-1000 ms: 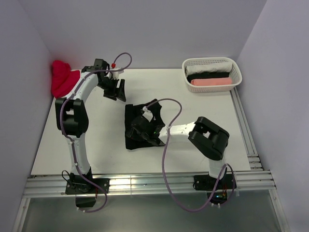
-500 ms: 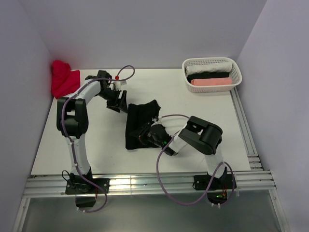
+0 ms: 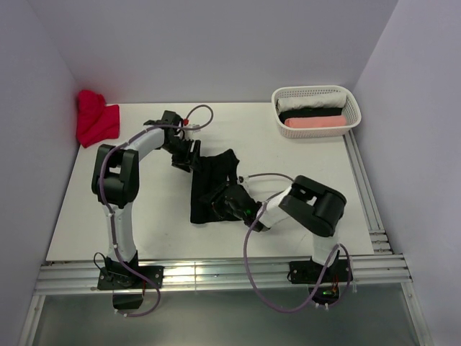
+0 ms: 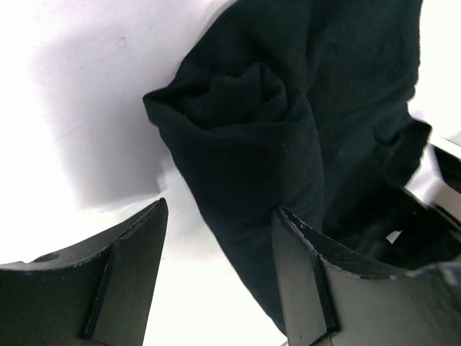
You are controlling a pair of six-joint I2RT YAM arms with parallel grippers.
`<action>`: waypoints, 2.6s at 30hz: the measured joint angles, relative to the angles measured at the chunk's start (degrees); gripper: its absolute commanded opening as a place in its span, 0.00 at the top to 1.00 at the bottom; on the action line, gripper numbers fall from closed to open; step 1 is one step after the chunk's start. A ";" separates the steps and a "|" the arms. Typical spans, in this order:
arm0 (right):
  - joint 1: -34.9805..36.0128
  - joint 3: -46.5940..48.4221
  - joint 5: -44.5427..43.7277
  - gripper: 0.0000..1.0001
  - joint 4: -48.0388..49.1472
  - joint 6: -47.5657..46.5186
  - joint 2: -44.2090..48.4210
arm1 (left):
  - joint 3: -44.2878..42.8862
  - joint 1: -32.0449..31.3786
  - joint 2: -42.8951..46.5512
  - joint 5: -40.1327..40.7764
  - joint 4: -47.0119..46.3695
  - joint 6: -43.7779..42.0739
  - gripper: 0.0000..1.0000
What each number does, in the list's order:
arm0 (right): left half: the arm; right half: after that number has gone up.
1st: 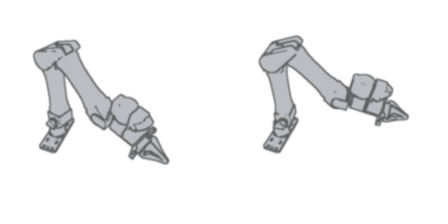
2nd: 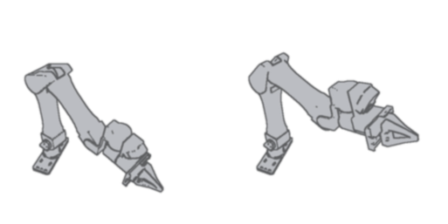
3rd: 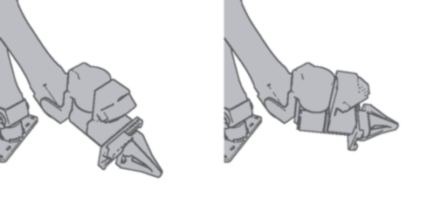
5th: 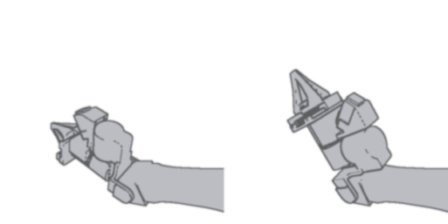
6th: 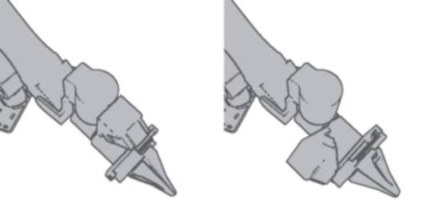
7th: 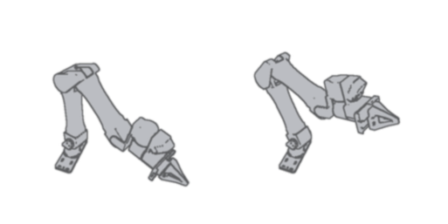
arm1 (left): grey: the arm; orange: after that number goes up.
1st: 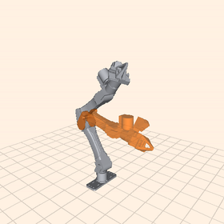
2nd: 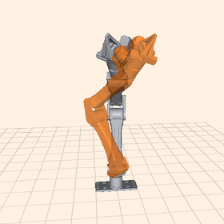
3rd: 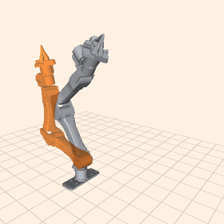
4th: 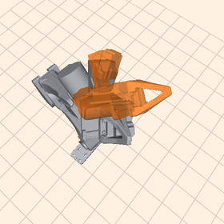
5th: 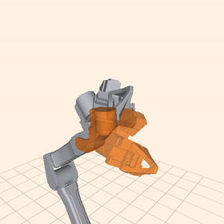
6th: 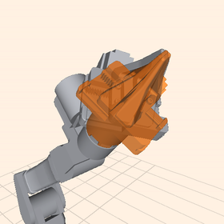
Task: Roll the t-shirts
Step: Roll the tshirt
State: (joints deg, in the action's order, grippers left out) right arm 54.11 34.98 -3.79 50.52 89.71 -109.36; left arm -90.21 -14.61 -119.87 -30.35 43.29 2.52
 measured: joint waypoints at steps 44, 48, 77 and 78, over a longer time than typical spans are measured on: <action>11.91 71.47 -35.98 0.41 -103.32 -24.68 -20.52 | -9.40 -5.57 -4.85 10.78 6.86 3.89 0.35; 11.91 72.00 -36.92 0.41 -105.57 -24.55 -21.18 | -10.05 -5.62 -5.01 10.82 7.52 3.13 0.35; 4.17 34.88 -17.75 0.91 -65.48 -27.17 1.22 | -15.10 -4.68 -5.99 8.28 9.81 -2.54 0.19; 3.54 32.44 -16.33 0.91 -62.49 -26.47 2.34 | -15.47 -4.13 -5.99 7.32 9.75 -2.93 0.19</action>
State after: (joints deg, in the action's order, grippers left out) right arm 57.65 67.42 -20.12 -11.97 63.24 -107.02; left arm -105.69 -18.74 -125.86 -23.03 53.04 -0.40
